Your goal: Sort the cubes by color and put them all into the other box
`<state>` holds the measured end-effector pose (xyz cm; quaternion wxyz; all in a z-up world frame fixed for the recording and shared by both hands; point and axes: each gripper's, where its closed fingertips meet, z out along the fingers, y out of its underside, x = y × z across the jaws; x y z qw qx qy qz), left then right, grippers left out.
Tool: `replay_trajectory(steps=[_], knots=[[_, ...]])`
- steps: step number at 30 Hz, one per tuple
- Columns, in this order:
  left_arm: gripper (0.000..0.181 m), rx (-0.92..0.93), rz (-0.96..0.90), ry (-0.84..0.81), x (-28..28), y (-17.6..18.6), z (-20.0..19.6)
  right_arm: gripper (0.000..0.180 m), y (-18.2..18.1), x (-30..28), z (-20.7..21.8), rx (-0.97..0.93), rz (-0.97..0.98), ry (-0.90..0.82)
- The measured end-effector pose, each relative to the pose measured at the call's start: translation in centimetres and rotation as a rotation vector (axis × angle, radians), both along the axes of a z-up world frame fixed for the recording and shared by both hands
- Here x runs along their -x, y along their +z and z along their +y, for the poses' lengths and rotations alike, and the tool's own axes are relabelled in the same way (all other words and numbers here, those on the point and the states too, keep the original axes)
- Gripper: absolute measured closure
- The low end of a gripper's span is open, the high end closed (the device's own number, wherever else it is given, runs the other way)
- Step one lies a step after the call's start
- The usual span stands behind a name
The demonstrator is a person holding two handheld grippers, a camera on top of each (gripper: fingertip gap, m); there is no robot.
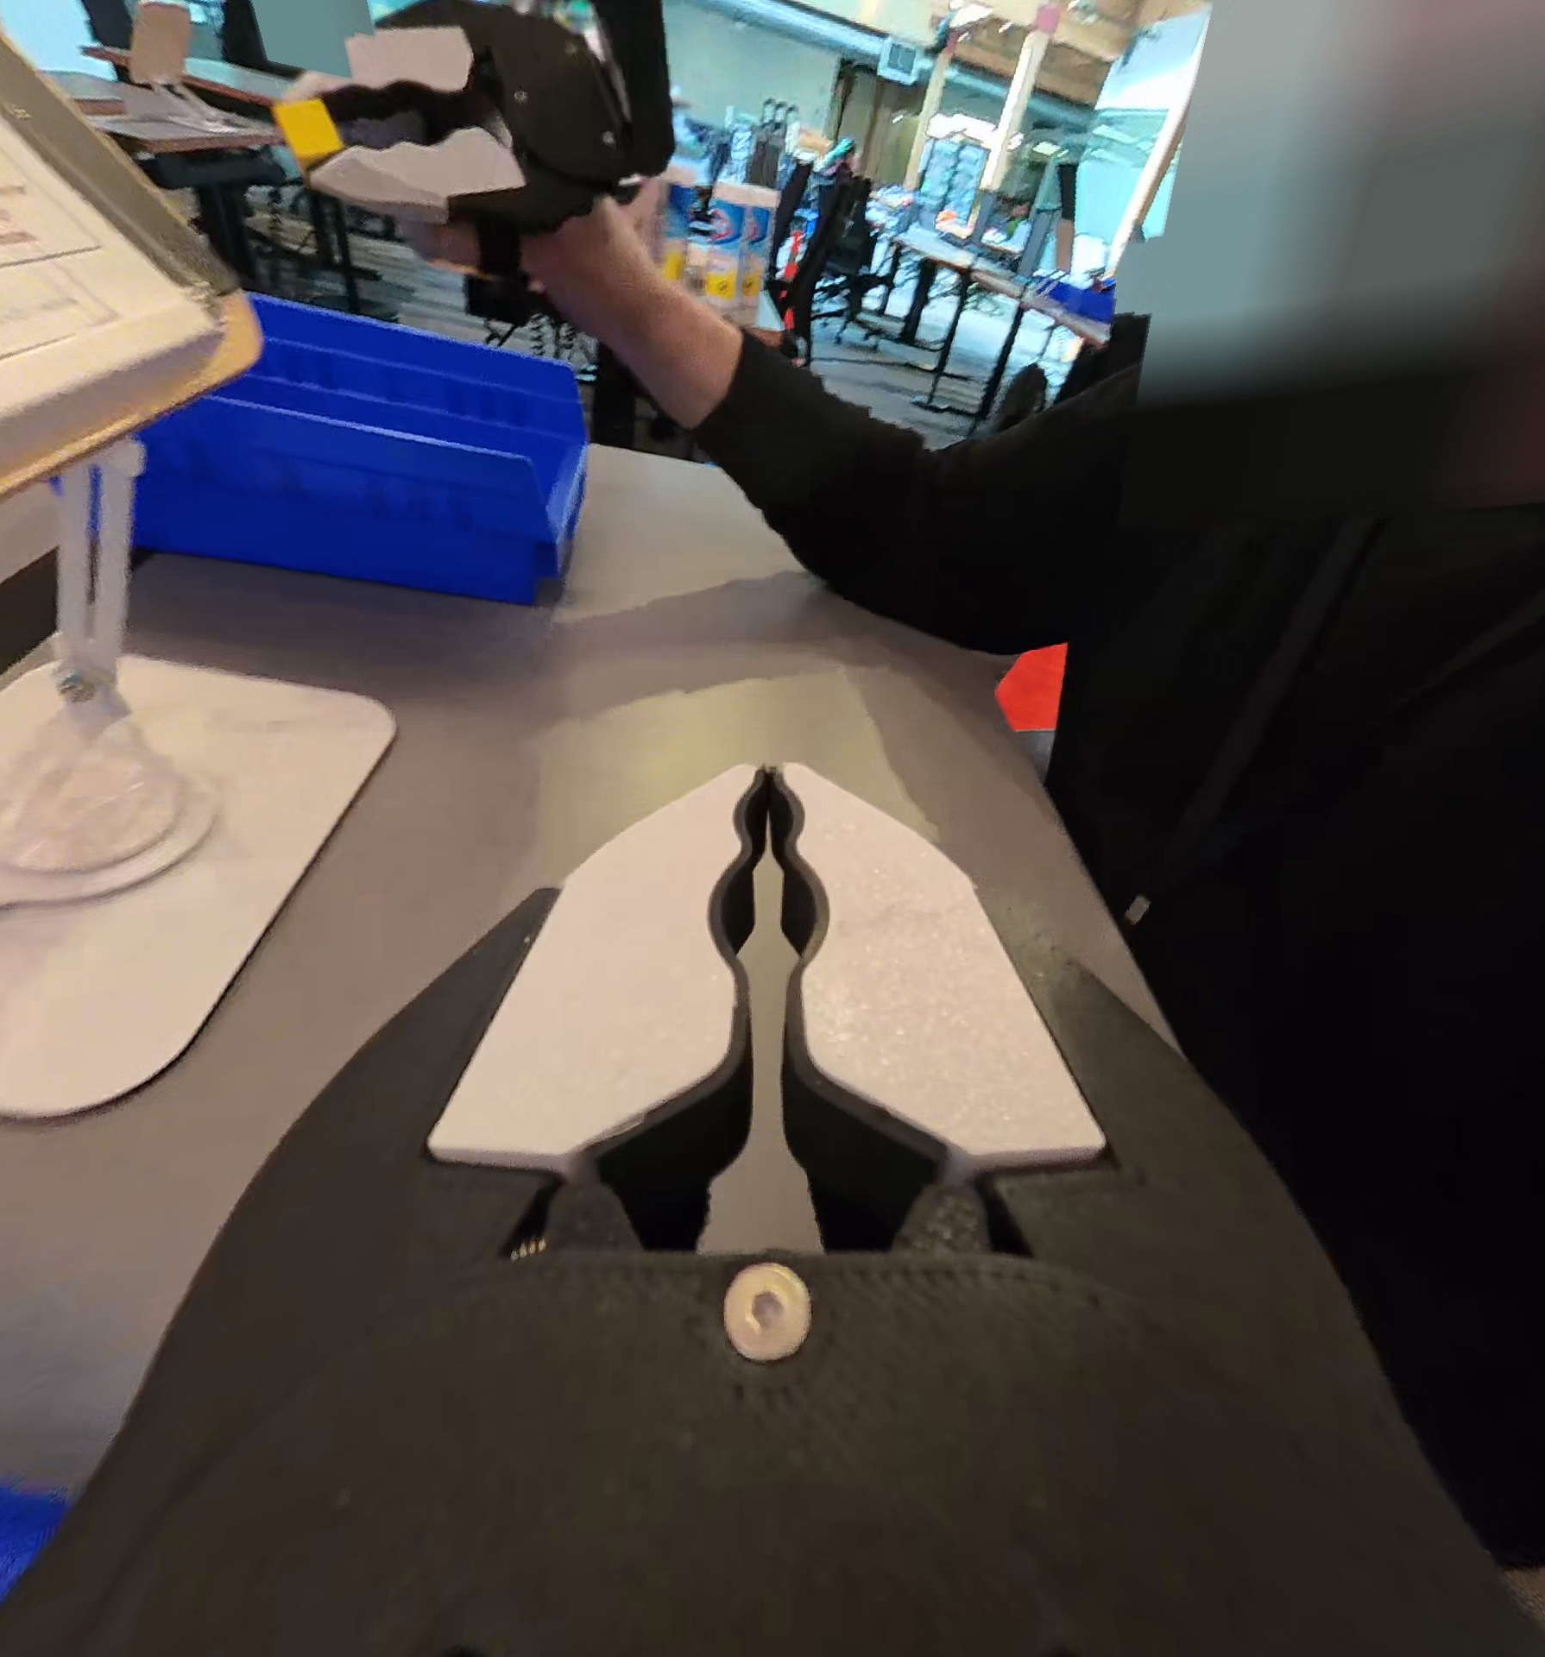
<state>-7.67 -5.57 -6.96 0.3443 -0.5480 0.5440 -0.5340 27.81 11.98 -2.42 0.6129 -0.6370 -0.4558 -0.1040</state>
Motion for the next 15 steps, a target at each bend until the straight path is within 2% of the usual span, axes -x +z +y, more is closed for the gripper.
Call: replay_trajectory(steps=[3,10,15], knots=[[0.181,-0.037,0.058,0.083,1.8,-0.2,2.0,0.114,-1.3,-4.2,2.1,0.087,0.05,-0.157],[0.174,-0.215,0.278,0.295,7.8,-0.5,8.2,0.119,-0.7,-5.1,1.9,0.093,0.071,-0.185],[0.155,-0.34,0.52,0.414,12.3,-1.7,13.8,0.126,-0.5,-3.5,1.5,0.065,0.028,-0.151]])
